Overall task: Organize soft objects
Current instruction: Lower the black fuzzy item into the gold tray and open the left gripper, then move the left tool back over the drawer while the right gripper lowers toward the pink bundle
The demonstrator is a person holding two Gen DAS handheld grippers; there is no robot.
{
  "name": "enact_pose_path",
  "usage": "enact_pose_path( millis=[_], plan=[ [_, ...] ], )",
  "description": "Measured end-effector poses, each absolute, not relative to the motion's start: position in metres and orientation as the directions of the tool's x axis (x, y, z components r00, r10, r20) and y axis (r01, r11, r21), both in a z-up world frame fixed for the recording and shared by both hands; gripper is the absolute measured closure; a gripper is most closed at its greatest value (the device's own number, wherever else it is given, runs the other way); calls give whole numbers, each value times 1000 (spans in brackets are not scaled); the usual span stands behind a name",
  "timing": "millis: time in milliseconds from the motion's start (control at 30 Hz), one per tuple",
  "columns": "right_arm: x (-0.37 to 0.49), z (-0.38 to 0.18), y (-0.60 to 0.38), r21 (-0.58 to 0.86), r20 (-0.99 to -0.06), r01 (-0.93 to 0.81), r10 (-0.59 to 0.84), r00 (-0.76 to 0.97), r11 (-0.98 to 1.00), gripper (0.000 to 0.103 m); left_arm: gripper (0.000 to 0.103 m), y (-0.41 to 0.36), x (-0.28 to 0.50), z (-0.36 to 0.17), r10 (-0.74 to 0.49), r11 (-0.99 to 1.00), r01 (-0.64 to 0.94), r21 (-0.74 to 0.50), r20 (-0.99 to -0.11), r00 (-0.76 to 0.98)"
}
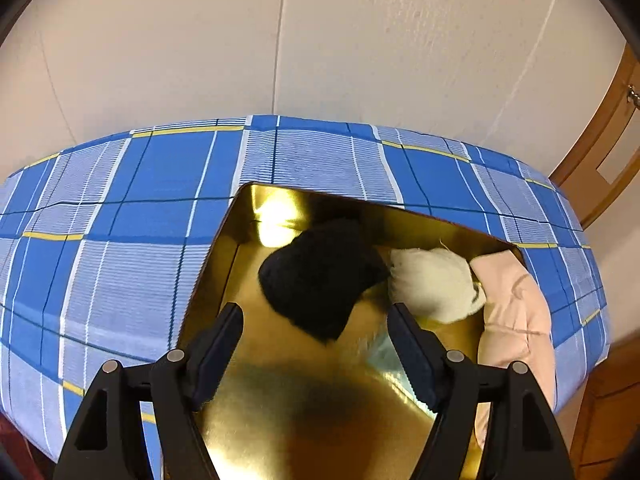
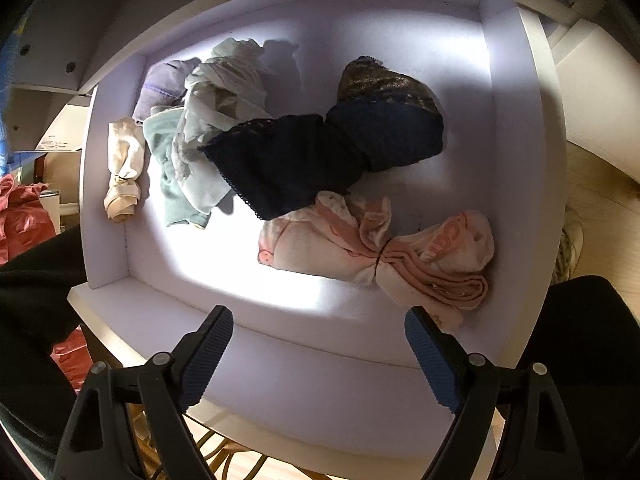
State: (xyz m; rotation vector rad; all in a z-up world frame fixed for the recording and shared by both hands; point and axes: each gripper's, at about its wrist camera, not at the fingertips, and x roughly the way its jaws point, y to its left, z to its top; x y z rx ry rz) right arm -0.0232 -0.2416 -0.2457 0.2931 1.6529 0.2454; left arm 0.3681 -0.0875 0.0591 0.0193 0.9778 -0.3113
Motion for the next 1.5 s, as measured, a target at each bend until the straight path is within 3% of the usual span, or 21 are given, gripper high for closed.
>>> enact_pose_path(
  millis=[467,833,1100,1267,1400,1500],
  plan=[
    [-18,-252,-261,299,-948,78,305,-93,951,14,27,-43,288,88,-373,916,339,-213,-764,526],
    [-9,-252,-256,269,-961,-15,267,-71,963,12,27,15,206,90,-447,887,376,-269,-707,549],
    [-7,-271,-252,215,-973,-73,207,-99,974,12,27,36,164,41,-428,895,351,-277,-757,494],
    [-3,-283,-242,201,-976,-134,186,-115,970,6,27,48,148,-2,-406,908,299,-292,-788,463],
    [-14,-296,-233,272,-947,-137,240,-214,952,6,27,57,142,-40,-383,922,239,-306,-812,440],
    [-15,-291,-228,264,-954,-181,229,-191,947,6,27,62,140,-67,-368,929,189,-317,-832,414]
  ],
)
